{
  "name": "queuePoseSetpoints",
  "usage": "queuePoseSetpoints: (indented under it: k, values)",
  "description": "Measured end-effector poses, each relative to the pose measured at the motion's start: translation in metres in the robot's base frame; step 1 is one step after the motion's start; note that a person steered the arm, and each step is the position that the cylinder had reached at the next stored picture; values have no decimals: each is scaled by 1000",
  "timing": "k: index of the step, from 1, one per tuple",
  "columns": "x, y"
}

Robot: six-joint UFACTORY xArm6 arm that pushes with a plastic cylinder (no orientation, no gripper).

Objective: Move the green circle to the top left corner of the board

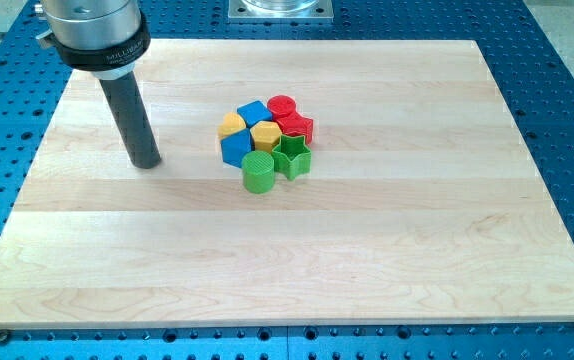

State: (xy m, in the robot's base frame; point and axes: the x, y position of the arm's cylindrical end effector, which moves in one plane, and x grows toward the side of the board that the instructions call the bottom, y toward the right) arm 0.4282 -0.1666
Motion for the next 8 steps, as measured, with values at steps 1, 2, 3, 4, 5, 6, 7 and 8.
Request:
queuePoseSetpoints:
  k: [1,2,3,4,5,6,7,8]
  values:
    - [0,0]
    - [1,-5]
    - [52,-1]
    - [88,57]
    - [73,125]
    - [70,125]
    - [70,113]
    - [71,154]
